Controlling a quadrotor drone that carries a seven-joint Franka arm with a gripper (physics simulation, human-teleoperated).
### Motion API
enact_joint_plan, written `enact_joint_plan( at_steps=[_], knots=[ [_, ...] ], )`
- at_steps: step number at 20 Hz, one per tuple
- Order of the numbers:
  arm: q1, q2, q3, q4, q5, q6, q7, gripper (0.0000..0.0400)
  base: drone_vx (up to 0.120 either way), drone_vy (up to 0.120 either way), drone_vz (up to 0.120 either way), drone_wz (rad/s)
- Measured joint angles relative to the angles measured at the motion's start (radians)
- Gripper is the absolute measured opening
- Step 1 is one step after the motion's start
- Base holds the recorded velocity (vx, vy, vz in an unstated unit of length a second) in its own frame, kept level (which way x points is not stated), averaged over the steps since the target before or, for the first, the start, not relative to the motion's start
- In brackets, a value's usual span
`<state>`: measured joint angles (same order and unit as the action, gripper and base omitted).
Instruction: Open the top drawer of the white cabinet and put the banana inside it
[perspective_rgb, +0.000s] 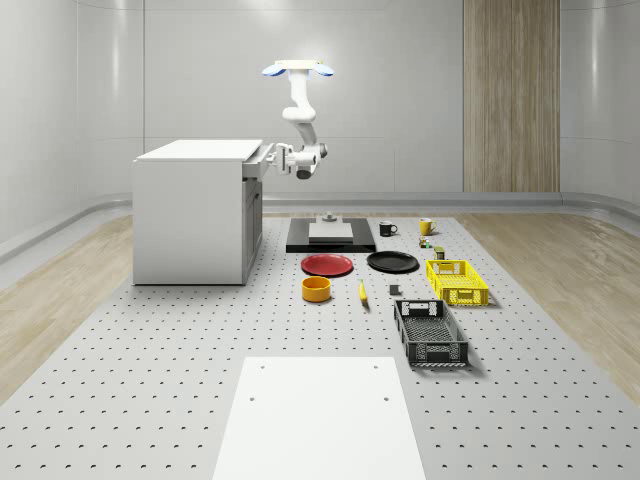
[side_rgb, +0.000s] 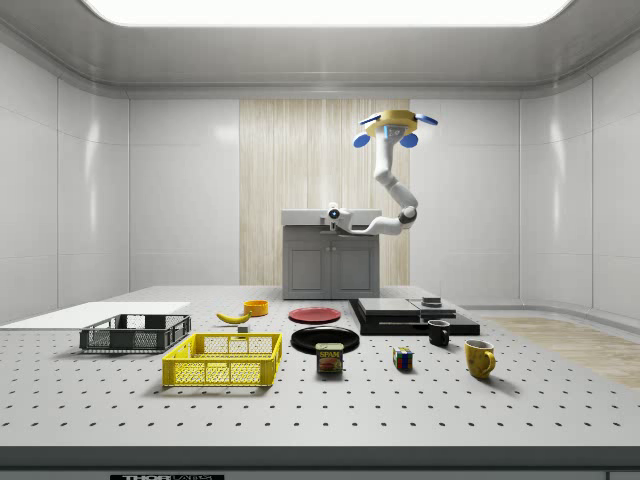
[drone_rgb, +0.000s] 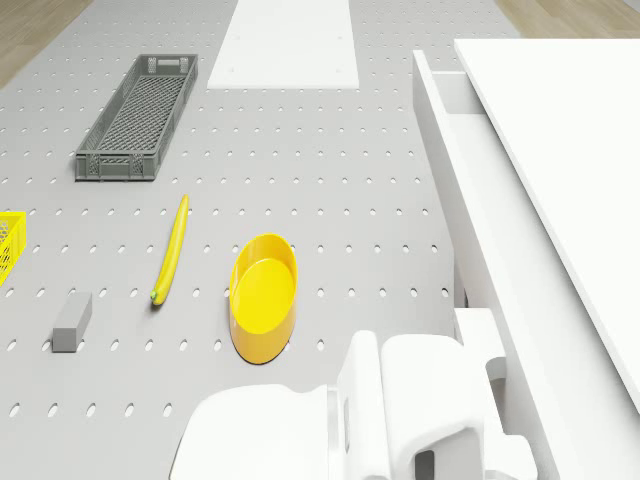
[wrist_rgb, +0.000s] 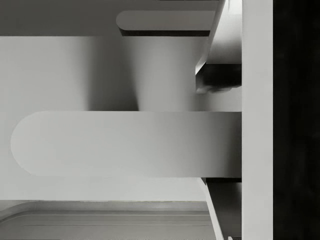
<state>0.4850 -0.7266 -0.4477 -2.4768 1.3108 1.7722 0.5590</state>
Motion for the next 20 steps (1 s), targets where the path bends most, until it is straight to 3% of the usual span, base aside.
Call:
enact_joint_plan(
  at_steps=[7, 8, 9, 10, 14, 20],
  knots=[
    [-0.001, -0.015, -0.065, 0.012, -0.065, -0.041, 0.033, 0.0168, 0.0, 0.0, 0.0, 0.0],
    [0.0, -0.006, -0.082, 0.004, -0.07, -0.048, -0.019, 0.0158, 0.0, 0.0, 0.0, 0.0],
    [-0.005, 0.003, -0.095, 0.0, -0.079, -0.06, -0.062, 0.0201, 0.0, 0.0, 0.0, 0.0],
    [-0.004, -0.004, -0.106, 0.007, -0.097, -0.066, -0.004, 0.0193, 0.0, 0.0, 0.0, 0.0],
    [-0.003, -0.016, -0.153, 0.028, -0.13, -0.1, 0.013, 0.0137, 0.0, 0.0, 0.0, 0.0],
    [0.006, -0.026, -0.234, 0.064, -0.19, -0.153, 0.032, 0.012, 0.0, 0.0, 0.0, 0.0]
  ],
)
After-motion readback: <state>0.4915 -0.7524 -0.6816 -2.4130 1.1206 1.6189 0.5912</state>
